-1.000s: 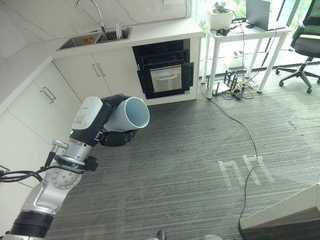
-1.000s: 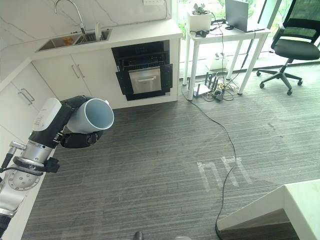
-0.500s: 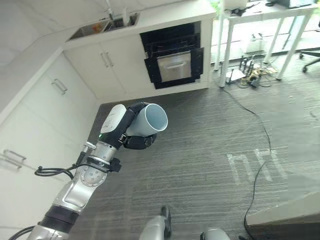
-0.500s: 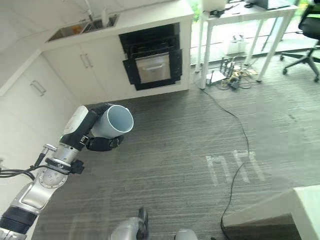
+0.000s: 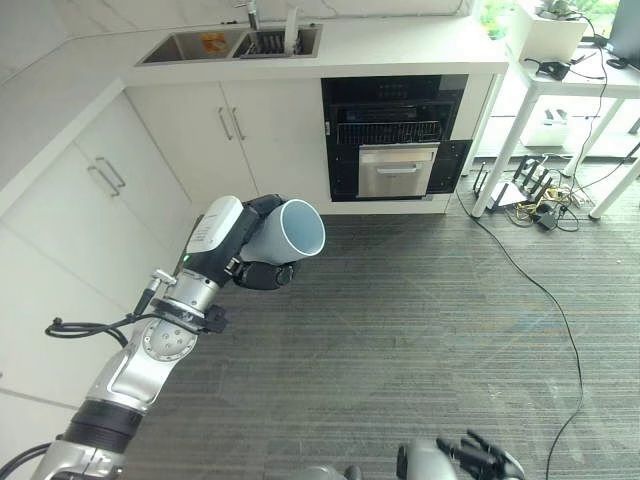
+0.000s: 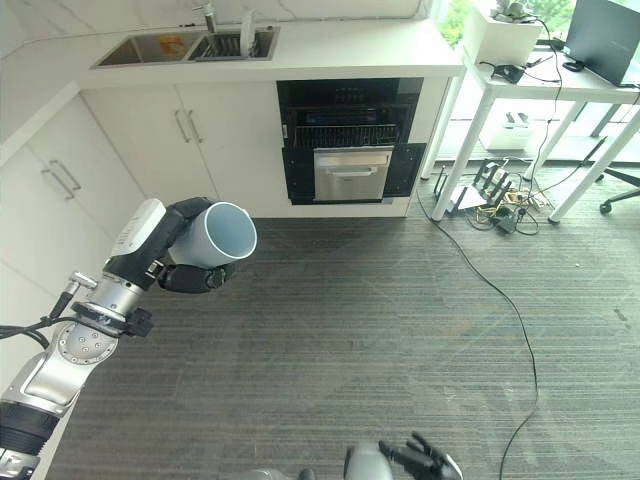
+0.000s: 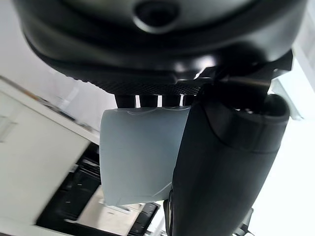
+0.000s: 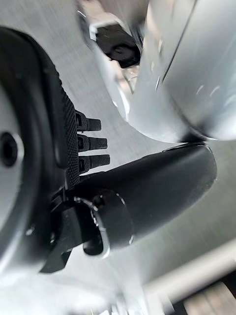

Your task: Place the dishes in the dishwasher.

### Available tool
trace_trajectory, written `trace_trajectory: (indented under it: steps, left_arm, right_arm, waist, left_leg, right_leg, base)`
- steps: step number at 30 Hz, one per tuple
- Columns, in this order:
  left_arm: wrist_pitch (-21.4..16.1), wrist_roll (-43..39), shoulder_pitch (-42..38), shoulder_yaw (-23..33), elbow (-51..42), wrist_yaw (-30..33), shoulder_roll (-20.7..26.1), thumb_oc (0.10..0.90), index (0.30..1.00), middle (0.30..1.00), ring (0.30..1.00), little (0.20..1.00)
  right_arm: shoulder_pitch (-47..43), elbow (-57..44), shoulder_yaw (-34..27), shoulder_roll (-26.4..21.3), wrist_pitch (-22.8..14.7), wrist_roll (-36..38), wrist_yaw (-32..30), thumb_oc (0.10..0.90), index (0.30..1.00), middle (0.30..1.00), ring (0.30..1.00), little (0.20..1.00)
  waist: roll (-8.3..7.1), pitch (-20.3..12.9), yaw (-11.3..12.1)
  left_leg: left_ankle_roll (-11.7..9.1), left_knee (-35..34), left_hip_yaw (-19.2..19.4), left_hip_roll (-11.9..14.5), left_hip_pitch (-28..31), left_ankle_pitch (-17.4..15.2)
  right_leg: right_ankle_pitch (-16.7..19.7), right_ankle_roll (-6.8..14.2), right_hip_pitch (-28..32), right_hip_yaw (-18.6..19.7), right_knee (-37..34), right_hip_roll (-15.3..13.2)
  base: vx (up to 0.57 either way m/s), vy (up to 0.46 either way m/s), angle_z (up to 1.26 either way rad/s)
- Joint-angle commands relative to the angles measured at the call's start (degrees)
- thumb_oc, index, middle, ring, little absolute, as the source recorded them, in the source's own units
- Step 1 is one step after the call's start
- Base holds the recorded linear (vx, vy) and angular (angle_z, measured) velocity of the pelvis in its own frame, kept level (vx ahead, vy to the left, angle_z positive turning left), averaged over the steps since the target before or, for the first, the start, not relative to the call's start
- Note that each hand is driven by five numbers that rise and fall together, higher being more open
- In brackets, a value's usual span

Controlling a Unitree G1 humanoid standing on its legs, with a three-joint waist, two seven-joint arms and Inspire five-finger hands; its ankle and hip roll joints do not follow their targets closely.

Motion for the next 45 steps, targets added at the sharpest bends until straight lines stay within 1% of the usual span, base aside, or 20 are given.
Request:
trace_trajectory:
  steps: [1, 2, 3, 4, 7, 9, 10, 11, 12, 13, 14, 15, 16, 17, 19, 21, 29, 41, 43, 45]
  left_arm:
    - [-1.9, 1.8, -5.0, 2.8, -7.8, 3.1, 0.9, 0.400, 0.300, 0.300, 0.300, 0.300]
    - [-1.6, 1.8, -5.4, 2.5, -7.9, 3.2, 0.9, 0.400, 0.300, 0.300, 0.300, 0.300]
    - [-1.4, 1.5, -7.1, 1.1, -7.1, 3.5, 2.0, 0.400, 0.300, 0.300, 0.300, 0.300]
    - [-2.3, 1.5, -7.3, 0.6, -6.4, 4.0, 2.5, 0.400, 0.300, 0.300, 0.300, 0.300]
    - [-3.3, 0.9, -6.6, 0.7, -5.6, 4.1, 3.1, 0.400, 0.300, 0.300, 0.300, 0.300]
    - [-2.6, 1.2, -5.7, 0.4, -5.5, 4.4, 2.3, 0.400, 0.300, 0.300, 0.300, 0.300]
    - [-2.2, 2.0, -4.8, 0.5, -6.2, 5.1, 1.3, 0.400, 0.300, 0.300, 0.300, 0.300]
    - [-1.3, 2.7, -4.3, 1.0, -7.4, 5.1, 0.7, 0.400, 0.300, 0.300, 0.300, 0.300]
    - [0.0, 3.2, -3.8, 2.0, -9.1, 4.3, 0.1, 0.400, 0.300, 0.300, 0.300, 0.300]
    - [0.9, 1.7, -4.4, 3.0, -10.2, 2.4, 0.5, 0.400, 0.300, 0.300, 0.300, 0.300]
    - [1.2, 0.4, -5.4, 3.4, -9.8, 1.7, 1.3, 0.400, 0.300, 0.300, 0.300, 0.300]
    - [1.4, -0.7, -5.9, 4.0, -9.1, 1.6, 2.9, 0.400, 0.300, 0.300, 0.300, 0.300]
    - [1.1, -2.0, -6.1, 4.3, -8.2, 1.7, 4.4, 0.400, 0.300, 0.300, 0.300, 0.300]
    - [0.2, -3.0, -6.0, 4.8, -6.7, 1.3, 5.3, 0.400, 0.300, 0.300, 0.300, 0.300]
    - [-0.6, -2.9, -5.7, 5.2, -6.2, 0.9, 5.2, 0.400, 0.300, 0.300, 0.300, 0.300]
    - [-1.9, -2.4, -4.3, 6.2, -5.7, 0.6, 4.8, 0.400, 0.300, 0.300, 0.300, 0.300]
    - [-3.7, -3.1, -2.3, 7.4, -5.5, -0.1, 5.8, 0.400, 0.300, 0.300, 0.300, 0.300]
    - [-4.1, -4.1, -1.2, 8.3, -6.1, -0.6, 6.6, 0.400, 0.300, 0.300, 0.300, 0.300]
    - [-3.9, -4.3, -0.9, 8.9, -6.4, -0.7, 6.7, 0.400, 0.300, 0.300, 0.300, 0.300]
    - [-3.2, -3.4, -0.1, 9.6, -7.3, 0.0, 6.8, 0.400, 0.300, 0.300, 0.300, 0.300]
  right_arm:
    - [1.3, 4.1, 1.7, -0.3, -1.0, 0.9, -0.2, 0.800, 0.900, 0.900, 0.900, 0.900]
    - [1.4, 4.8, 1.4, -0.5, -1.3, 0.9, 0.3, 0.800, 0.900, 0.900, 0.900, 0.900]
    - [1.4, 7.0, 0.2, -0.6, -2.1, -0.1, 1.1, 0.800, 0.900, 0.900, 0.900, 0.900]
    - [1.4, 7.5, -0.2, -0.5, -2.0, 0.1, 0.9, 0.800, 0.900, 0.900, 0.900, 0.900]
    - [1.0, 8.1, -0.2, -1.0, -0.2, 2.4, 0.0, 0.800, 0.900, 0.900, 0.900, 0.900]
    - [0.6, 9.0, 0.0, -1.6, 0.6, 3.7, -0.6, 0.800, 0.900, 0.900, 0.900, 0.900]
    - [0.5, 9.2, 0.0, -2.1, 0.5, 3.9, -0.1, 0.800, 0.900, 0.900, 0.900, 0.900]
    - [0.5, 9.0, 0.4, -2.5, 0.0, 3.2, 0.4, 0.800, 0.900, 0.900, 0.900, 0.900]
    - [0.3, 8.5, 1.2, -3.0, -1.3, 2.1, 0.6, 0.800, 0.900, 0.900, 0.900, 0.900]
    - [-0.1, 8.1, 1.6, -4.0, -1.9, 4.3, 0.4, 0.800, 0.900, 0.900, 0.900, 0.900]
    - [-0.8, 8.1, 1.0, -4.7, -2.0, 5.6, 1.1, 0.800, 0.900, 0.900, 0.900, 0.900]
    - [-2.3, 8.2, 0.4, -5.5, -1.7, 4.7, 2.2, 0.800, 0.900, 0.900, 0.900, 0.900]
    - [-2.8, 8.1, 0.6, -5.6, -1.7, 3.9, 2.4, 0.800, 0.900, 0.900, 0.900, 0.900]
    - [-3.3, 8.1, 1.6, -5.5, -0.6, 3.9, 1.8, 0.800, 0.900, 0.900, 0.900, 0.900]
    - [-3.3, 8.4, 2.0, -5.3, -0.4, 3.6, 1.2, 0.800, 0.900, 0.900, 0.900, 0.900]
    - [-3.3, 8.6, 2.4, -4.9, 0.7, 3.6, 0.5, 0.800, 0.900, 0.900, 0.900, 0.900]
    - [-0.9, 9.5, 1.1, -3.3, 0.5, 1.5, -0.6, 0.800, 0.900, 0.900, 0.900, 0.900]
    - [-0.7, 8.4, 1.2, -2.0, -1.0, 0.1, -0.8, 0.800, 0.900, 0.900, 0.900, 0.900]
    - [-1.2, 8.3, 1.4, -2.0, -1.1, -1.1, -1.3, 0.800, 0.900, 0.900, 0.900, 0.900]
    - [-2.0, 7.2, 1.9, -1.8, -0.9, -3.0, -2.1, 0.800, 0.900, 0.900, 0.900, 0.900]
  waist:
    - [-1.54, -0.8, -2.8]
    - [-2.15, -0.5, -3.2]
    - [-3.50, -0.8, -4.1]
    - [-3.40, -1.2, -4.2]
    - [-3.69, -2.7, -4.4]
    - [-2.96, -3.9, -4.5]
    - [-2.31, -4.5, -4.5]
    - [-2.24, -4.7, -4.1]
    - [-2.78, -4.3, -3.3]
    - [-4.54, -3.2, -1.8]
    - [-4.40, -2.7, -0.9]
    - [-4.30, -2.3, -0.3]
    - [-3.81, -1.9, 0.3]
    - [-2.55, -1.7, 1.3]
    - [-2.15, -1.9, 1.7]
    - [-1.56, -2.7, 1.4]
    - [0.01, -4.3, -0.1]
    - [-0.56, -5.3, 0.4]
    - [-0.41, -5.3, 0.8]
    - [0.17, -4.2, 1.2]
  left_leg:
    - [-4.2, 5.2, -0.3, 2.4, -4.8, -3.3]
    - [-4.4, 5.2, -0.9, 1.9, -3.7, -4.1]
    - [-5.2, 5.2, -2.0, 0.9, -0.2, -7.2]
    - [-5.6, 5.2, -2.4, 1.1, 1.0, -8.2]
    - [-6.5, 5.2, -2.9, 1.8, 4.0, -10.6]
    - [-8.0, 5.2, -3.4, 3.1, 6.9, -9.1]
    - [-9.8, 5.2, -2.8, 4.8, 8.7, -3.4]
    - [-11.6, 5.2, -1.9, 5.6, 10.1, 4.7]
    - [-13.4, 9.6, -1.3, 6.0, 8.9, 12.3]
    - [-13.7, 21.1, 0.2, 6.9, -0.8, 14.1]
    - [-12.2, 18.8, 0.1, 4.9, -6.0, 11.3]
    - [-11.0, 10.1, 2.6, 5.1, -6.9, 9.6]
    - [-10.7, 5.2, 1.9, 4.4, -9.2, 8.4]
    - [-11.2, 5.2, -1.8, 3.9, -15.1, 6.9]
    - [-11.6, 5.2, -2.4, 3.8, -17.2, 7.7]
    - [-11.0, 5.2, -0.8, 4.7, -16.6, 6.6]
    - [-9.3, 5.2, -1.4, 4.2, -13.2, 2.4]
    - [-7.2, 5.2, -1.8, 2.6, -11.7, 0.1]
    - [-6.9, 5.2, -1.2, 2.8, -11.4, -0.2]
    - [-5.8, 5.2, -1.2, 3.7, -10.7, -0.5]
  right_leg:
    - [15.4, 3.8, 12.6, -1.3, -38.6, 0.4]
    - [14.7, 4.2, 10.7, -0.3, -38.9, -0.9]
    - [13.3, 5.9, 4.0, 2.0, -38.9, -4.1]
    - [13.8, 6.2, 3.0, 2.6, -38.9, -4.4]
    - [15.2, 5.6, 5.6, 3.6, -38.9, -3.6]
    - [14.8, 4.5, 7.4, 4.1, -38.9, -1.8]
    - [13.3, 3.3, 8.8, 3.8, -38.9, -0.3]
    - [11.6, 2.1, 10.4, 3.9, -38.9, 0.5]
    - [9.7, 0.7, 13.2, 4.8, -38.9, 1.2]
    - [7.5, -1.1, 16.9, 4.8, -38.9, 0.6]
    - [6.1, -1.2, 18.8, 5.9, -38.9, 1.2]
    - [4.3, -0.8, 20.7, 6.9, -38.9, 1.9]
    - [3.3, -0.5, 21.7, 8.1, -38.9, 3.1]
    - [2.1, -0.6, 22.9, 9.5, -38.9, 5.2]
    - [1.5, -0.7, 23.4, 10.0, -38.9, 5.8]
    - [0.7, -0.5, 23.4, 8.9, -38.9, 5.6]
    - [1.2, -0.1, 22.3, 7.1, -38.9, 4.1]
    - [2.2, 1.0, 21.6, 7.0, -38.9, 3.1]
    - [2.2, 0.9, 22.3, 6.0, -38.9, 3.2]
    - [6.4, 1.3, 24.0, 3.6, -38.9, 4.3]
  base:
    - [0.51, -0.234, 0.83]
    - [0.57, -0.304, 1.01]
    - [0.60, -0.341, 1.19]
    - [0.64, -0.360, 1.01]
    - [0.34, -0.213, 0.66]
    - [0.39, -0.260, 0.07]
    - [0.39, -0.259, -0.38]
    - [0.52, -0.358, -0.44]
    - [0.49, -0.449, -0.54]
    - [0.43, -0.394, -0.57]
    - [0.39, -0.226, -0.84]
    - [0.36, 0.018, -1.05]
    - [0.43, 0.125, -1.02]
    - [0.33, 0.140, -0.90]
    - [0.19, 0.082, -0.75]
    - [0.17, 0.132, -1.02]
    - [0.14, 0.123, -0.41]
    - [0.04, 0.065, 0.03]
    - [0.02, 0.063, -0.16]
    - [0.02, 0.040, -0.15]
